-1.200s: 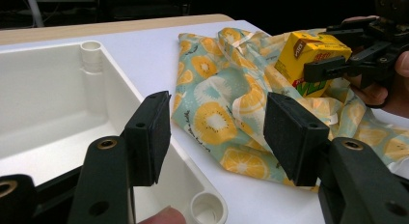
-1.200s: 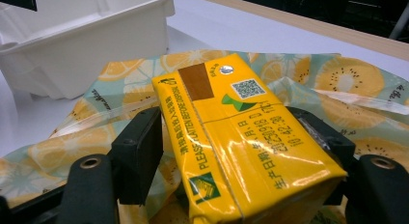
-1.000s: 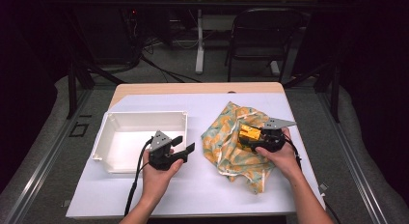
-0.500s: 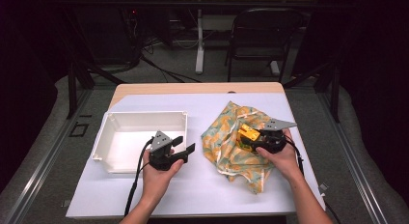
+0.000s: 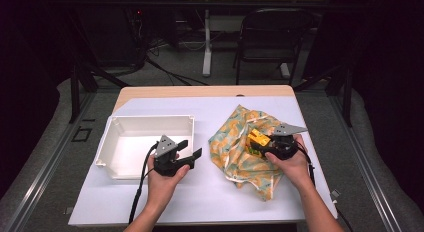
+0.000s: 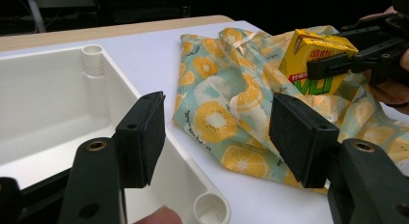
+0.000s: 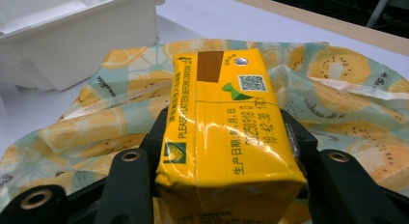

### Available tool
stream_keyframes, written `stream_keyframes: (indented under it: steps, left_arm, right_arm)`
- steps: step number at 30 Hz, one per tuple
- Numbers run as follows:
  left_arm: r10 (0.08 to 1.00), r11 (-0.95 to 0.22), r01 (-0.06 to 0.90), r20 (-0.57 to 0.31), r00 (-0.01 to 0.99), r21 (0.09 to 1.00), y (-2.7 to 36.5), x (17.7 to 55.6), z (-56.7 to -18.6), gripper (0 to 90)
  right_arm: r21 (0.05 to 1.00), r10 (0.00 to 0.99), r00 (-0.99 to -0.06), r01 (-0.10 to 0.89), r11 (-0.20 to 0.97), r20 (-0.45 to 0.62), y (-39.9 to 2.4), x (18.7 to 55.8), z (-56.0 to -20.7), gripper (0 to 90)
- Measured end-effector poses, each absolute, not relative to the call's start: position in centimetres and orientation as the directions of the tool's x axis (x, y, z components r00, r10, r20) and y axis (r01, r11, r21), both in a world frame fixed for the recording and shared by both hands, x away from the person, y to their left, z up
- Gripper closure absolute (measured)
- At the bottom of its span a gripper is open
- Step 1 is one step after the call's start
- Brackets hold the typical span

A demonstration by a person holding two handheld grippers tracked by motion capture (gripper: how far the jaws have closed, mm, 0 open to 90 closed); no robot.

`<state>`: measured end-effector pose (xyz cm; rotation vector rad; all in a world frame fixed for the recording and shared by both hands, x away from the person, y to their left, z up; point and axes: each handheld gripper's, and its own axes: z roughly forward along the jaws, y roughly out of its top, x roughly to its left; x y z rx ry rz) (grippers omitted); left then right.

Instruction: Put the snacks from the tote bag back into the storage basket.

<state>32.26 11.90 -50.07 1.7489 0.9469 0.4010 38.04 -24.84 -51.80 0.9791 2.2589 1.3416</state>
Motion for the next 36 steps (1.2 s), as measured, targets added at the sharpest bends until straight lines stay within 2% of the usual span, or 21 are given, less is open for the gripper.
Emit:
stream_keyframes:
  steps: [20,36]
  left_arm:
    - [0.736,-0.123,0.376,-0.17,0.655,0.918,11.2,32.0,-49.8,35.7]
    - [0.711,-0.151,0.347,-0.142,0.688,0.926,10.1,31.4,-49.9,32.4]
  right_arm:
    - [0.896,0.751,-0.658,0.364,0.254,0.054,-25.2,36.6,-47.8,51.3]
    - [0.906,0.733,-0.677,0.351,0.238,0.07,-23.2,35.1,-45.5,51.3]
